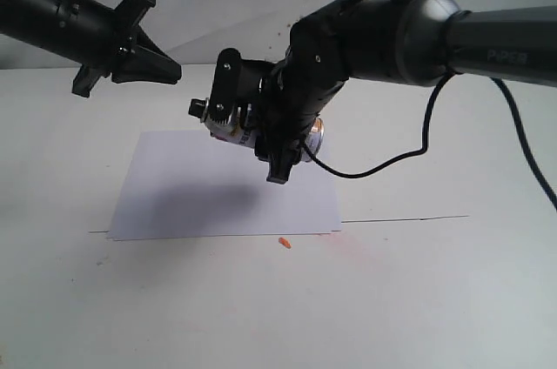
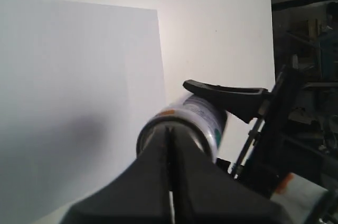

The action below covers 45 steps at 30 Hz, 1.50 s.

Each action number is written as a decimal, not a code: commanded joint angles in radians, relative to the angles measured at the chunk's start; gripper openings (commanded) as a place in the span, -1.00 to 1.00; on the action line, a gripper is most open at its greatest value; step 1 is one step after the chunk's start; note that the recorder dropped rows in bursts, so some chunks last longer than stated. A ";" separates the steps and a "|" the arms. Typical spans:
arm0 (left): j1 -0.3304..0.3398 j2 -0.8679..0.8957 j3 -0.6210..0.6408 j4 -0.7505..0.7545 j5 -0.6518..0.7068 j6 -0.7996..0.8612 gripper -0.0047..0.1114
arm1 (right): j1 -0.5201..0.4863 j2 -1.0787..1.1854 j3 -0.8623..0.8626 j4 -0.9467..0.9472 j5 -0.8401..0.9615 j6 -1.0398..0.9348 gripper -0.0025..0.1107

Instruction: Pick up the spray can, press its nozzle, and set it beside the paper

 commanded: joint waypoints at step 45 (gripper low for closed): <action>0.018 0.147 -0.013 -0.128 0.125 0.127 -0.92 | -0.014 0.033 -0.008 -0.144 -0.091 0.098 -0.96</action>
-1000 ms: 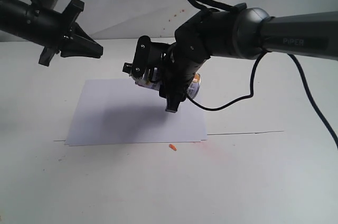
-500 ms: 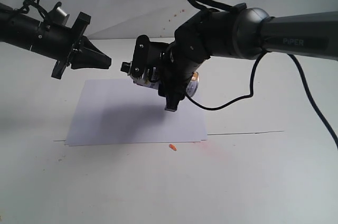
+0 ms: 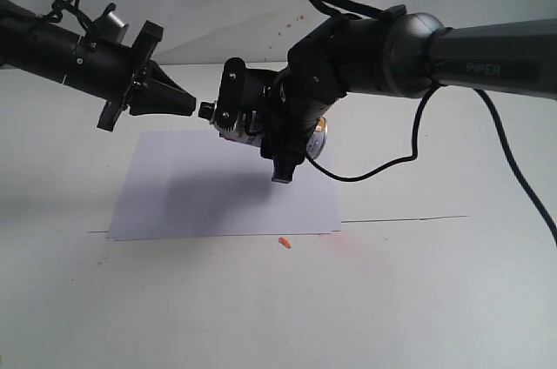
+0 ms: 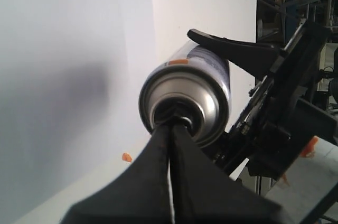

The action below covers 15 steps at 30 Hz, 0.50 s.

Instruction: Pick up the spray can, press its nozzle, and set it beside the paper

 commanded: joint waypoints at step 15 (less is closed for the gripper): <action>-0.038 0.000 -0.011 0.002 -0.029 0.008 -0.92 | -0.002 -0.014 -0.008 -0.008 -0.025 -0.015 -0.96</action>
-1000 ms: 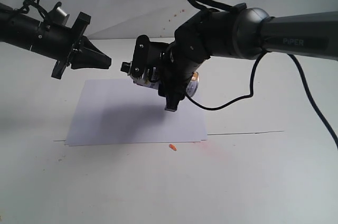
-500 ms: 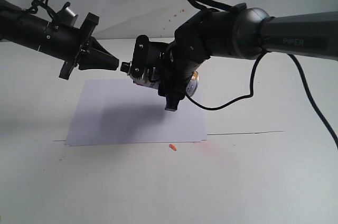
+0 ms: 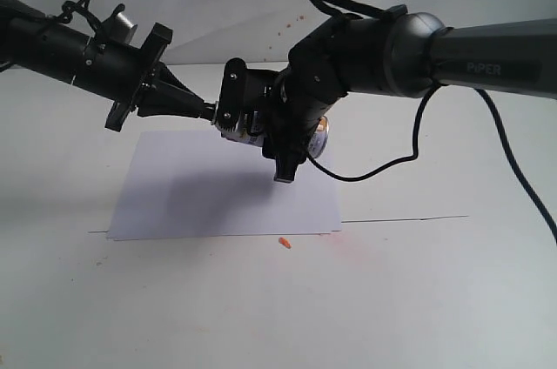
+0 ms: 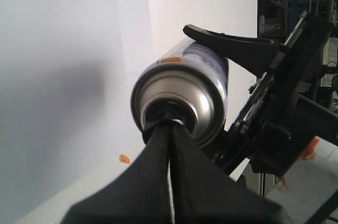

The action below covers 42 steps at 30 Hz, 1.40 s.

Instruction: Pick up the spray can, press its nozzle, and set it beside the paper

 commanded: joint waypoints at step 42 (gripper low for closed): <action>0.041 -0.466 0.357 0.279 -0.555 0.093 -0.92 | -0.045 -0.016 -0.008 0.140 -0.014 0.094 -0.96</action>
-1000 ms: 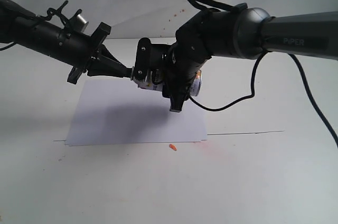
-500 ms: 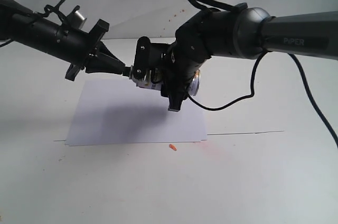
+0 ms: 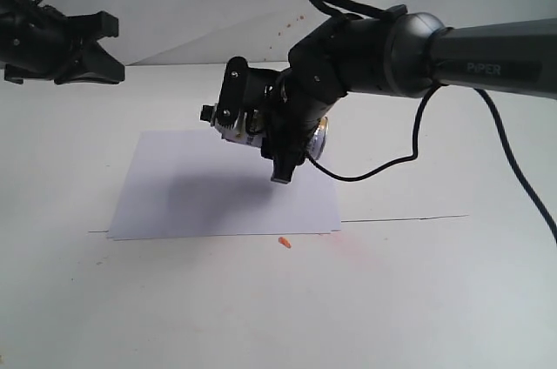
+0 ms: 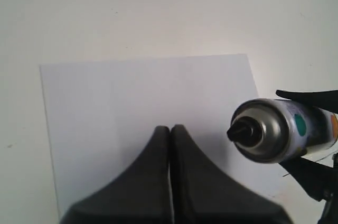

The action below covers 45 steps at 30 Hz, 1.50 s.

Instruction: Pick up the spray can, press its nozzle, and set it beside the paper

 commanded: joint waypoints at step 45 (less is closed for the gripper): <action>-0.003 -1.578 1.057 -0.275 -0.500 0.350 -0.92 | -0.142 -0.642 0.672 0.760 -0.717 0.023 -0.96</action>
